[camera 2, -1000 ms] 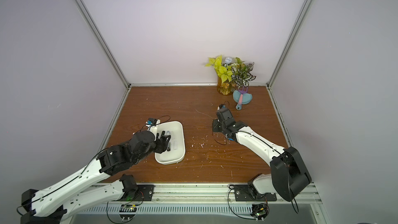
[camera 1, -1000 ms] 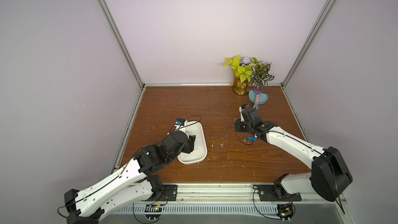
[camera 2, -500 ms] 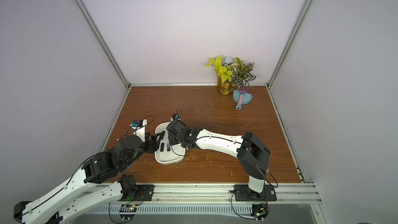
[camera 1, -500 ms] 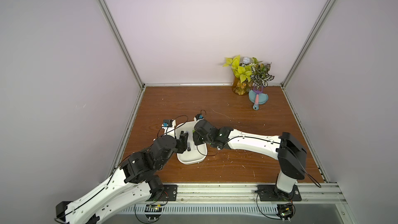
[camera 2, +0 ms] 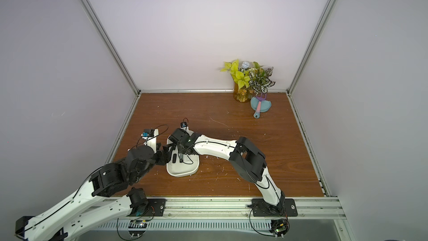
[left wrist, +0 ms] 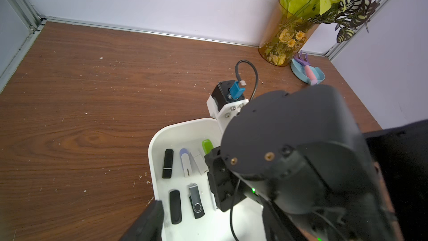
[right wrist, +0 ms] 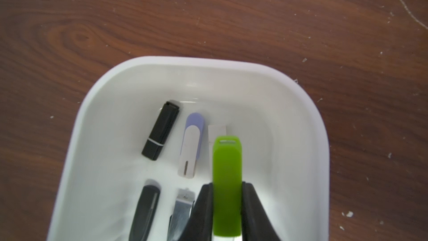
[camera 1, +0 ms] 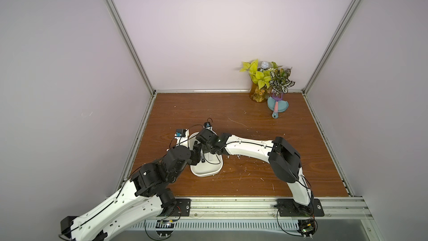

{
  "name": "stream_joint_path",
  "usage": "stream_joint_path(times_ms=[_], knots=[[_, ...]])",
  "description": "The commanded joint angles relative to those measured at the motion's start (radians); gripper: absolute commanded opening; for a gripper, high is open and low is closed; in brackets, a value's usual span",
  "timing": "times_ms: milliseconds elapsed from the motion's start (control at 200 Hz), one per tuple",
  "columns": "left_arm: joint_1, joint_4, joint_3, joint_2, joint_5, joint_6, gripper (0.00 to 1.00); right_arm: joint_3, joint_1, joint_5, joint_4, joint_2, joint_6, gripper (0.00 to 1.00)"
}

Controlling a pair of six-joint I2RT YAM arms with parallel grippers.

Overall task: Put the usb flash drive into the storage box
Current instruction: Place the USB flash in the storage box.

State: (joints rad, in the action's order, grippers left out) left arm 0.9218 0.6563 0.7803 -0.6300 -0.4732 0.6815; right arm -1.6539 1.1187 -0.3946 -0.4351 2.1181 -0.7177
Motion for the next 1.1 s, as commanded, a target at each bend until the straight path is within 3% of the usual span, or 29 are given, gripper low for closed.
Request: stream_joint_path(times_ms=[0, 636, 1096], knots=[[-0.008, 0.002, -0.005, 0.001, -0.013, 0.004, 0.67, -0.049, -0.003, -0.05, -0.074, 0.028, 0.0, 0.12], [-0.009, 0.001, -0.005, -0.011, -0.011, 0.004, 0.68, -0.097, -0.032, -0.07, -0.116, 0.101, -0.015, 0.15], [-0.01, 0.002, -0.005, -0.028, -0.01, 0.003, 0.68, -0.101, -0.034, -0.074, -0.12, 0.096, -0.021, 0.27]])
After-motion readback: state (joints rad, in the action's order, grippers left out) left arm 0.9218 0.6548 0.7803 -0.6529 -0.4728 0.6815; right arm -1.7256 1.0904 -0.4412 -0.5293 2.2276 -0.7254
